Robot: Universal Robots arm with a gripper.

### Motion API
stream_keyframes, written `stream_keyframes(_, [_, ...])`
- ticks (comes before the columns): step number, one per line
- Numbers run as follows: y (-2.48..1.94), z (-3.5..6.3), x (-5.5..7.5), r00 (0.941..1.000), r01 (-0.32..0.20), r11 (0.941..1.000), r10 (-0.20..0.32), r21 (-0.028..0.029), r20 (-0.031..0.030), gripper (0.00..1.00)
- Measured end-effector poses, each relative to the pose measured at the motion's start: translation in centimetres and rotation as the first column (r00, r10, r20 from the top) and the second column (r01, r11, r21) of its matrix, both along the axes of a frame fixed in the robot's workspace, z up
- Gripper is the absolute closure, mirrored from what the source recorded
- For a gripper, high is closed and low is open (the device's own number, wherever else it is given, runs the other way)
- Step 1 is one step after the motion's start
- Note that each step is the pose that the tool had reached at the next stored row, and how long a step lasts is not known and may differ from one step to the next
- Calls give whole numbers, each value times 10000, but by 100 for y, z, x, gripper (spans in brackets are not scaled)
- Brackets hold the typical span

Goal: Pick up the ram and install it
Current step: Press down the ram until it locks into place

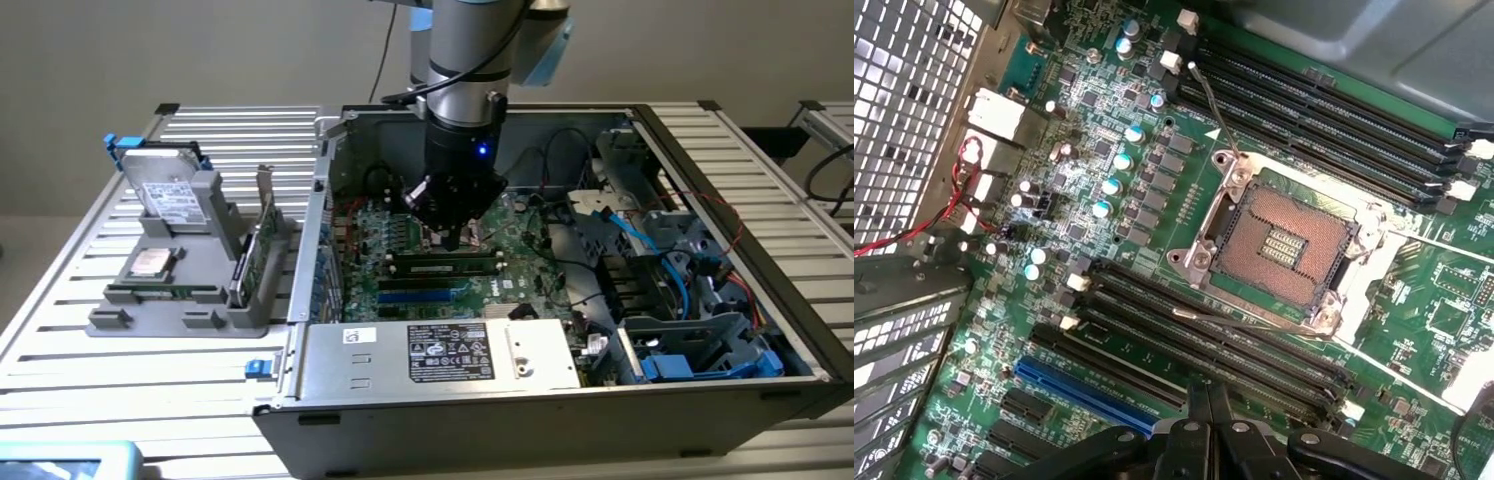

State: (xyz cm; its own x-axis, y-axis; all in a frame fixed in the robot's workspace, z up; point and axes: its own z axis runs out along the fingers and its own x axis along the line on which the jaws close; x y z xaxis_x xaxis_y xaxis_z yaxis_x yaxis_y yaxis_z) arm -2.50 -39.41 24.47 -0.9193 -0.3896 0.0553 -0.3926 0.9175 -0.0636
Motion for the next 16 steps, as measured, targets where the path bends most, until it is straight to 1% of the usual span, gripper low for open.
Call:
stream_keyframes(5, [-2, 0, 1, 9998, 208, 9998, -208, 3, 20, 89])
stream_keyframes(9, [-2, 1, 1, 9984, 566, 9984, -566, 3, 43, 89])
stream_keyframes(13, [-2, 2, 1, 9942, 1069, 9943, -1069, 5, 63, 89])
stream_keyframes(16, [-2, 2, 1, 9895, 1440, 9896, -1440, 8, 82, 89])
